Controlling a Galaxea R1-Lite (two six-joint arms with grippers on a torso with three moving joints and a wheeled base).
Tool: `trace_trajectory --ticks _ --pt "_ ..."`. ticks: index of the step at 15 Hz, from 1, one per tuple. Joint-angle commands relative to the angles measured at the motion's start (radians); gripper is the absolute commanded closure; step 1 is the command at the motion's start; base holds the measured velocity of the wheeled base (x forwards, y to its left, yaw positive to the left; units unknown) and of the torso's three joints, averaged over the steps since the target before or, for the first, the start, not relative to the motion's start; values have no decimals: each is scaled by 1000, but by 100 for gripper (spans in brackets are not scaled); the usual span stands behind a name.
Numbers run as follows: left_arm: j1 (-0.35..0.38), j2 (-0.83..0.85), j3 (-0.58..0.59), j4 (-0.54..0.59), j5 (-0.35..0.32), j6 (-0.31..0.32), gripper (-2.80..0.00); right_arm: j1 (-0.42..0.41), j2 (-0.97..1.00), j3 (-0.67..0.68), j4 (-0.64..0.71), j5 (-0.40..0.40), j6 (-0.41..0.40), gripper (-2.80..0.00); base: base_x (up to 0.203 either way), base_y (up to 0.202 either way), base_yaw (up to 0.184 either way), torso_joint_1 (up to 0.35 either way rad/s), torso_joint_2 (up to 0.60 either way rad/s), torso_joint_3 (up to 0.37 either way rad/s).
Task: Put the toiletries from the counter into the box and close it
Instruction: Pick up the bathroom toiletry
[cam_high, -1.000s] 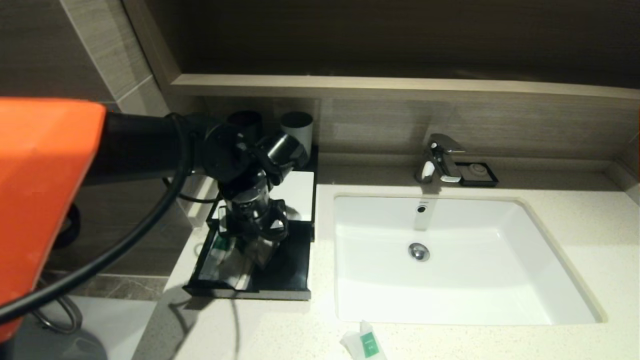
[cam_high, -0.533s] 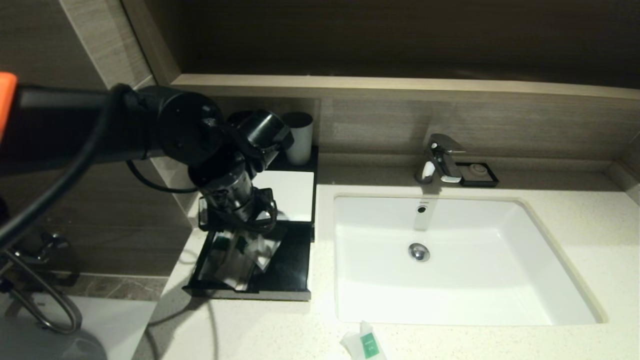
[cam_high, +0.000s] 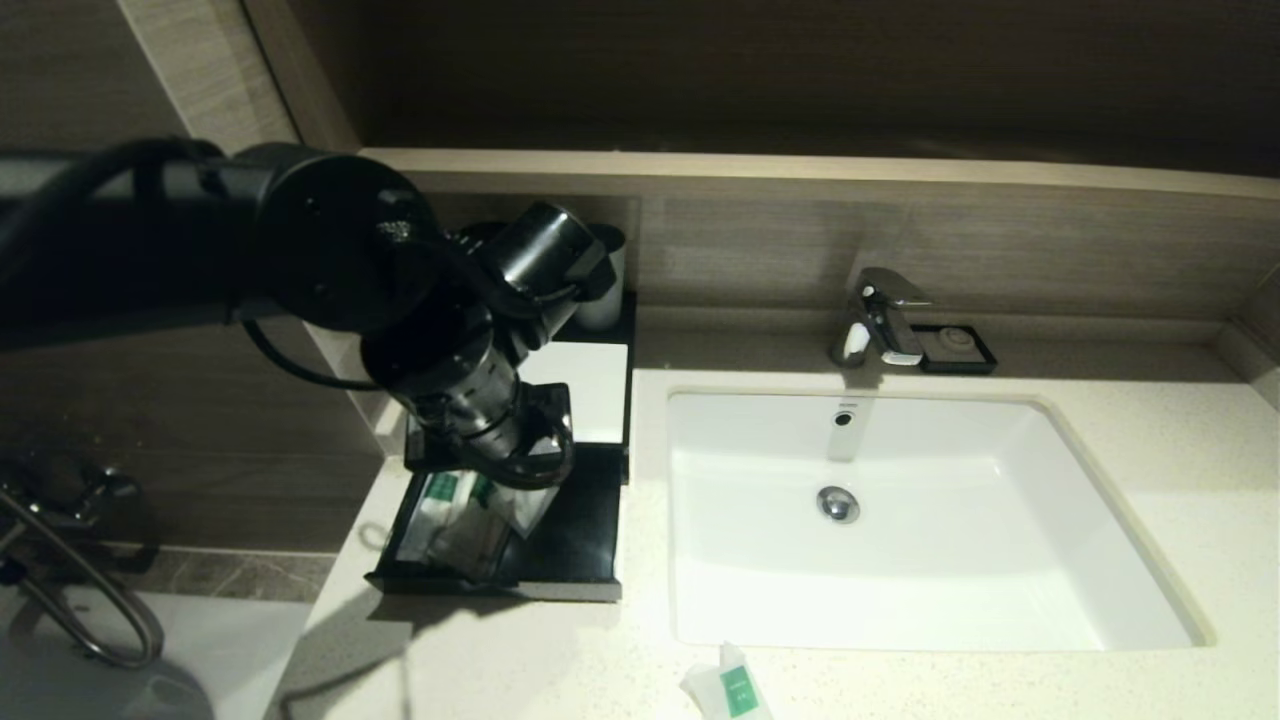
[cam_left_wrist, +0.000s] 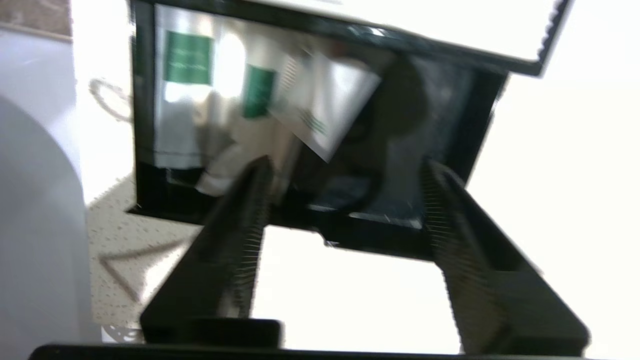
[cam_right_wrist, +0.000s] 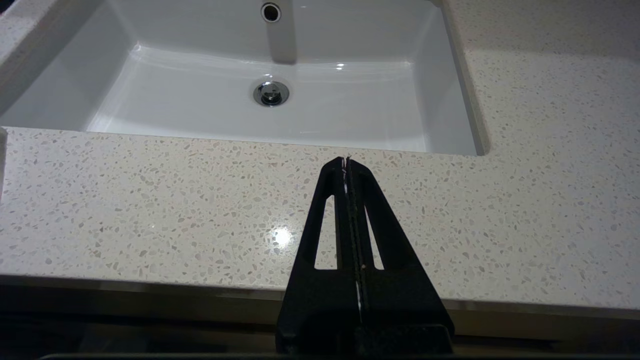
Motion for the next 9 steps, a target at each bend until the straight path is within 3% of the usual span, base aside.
trace_trajectory --ticks 1,5,9 --pt "-50 -23 1 6 1 1 0 0 -1 0 0 0 -1 0 0 0 0 0 0 0" --pt "-108 -13 -6 4 -43 28 0 0 -1 0 0 0 -1 0 0 0 0 0 0 0" --pt "-169 9 -12 4 -44 30 0 0 -1 0 0 1 -1 0 0 0 0 0 0 0"
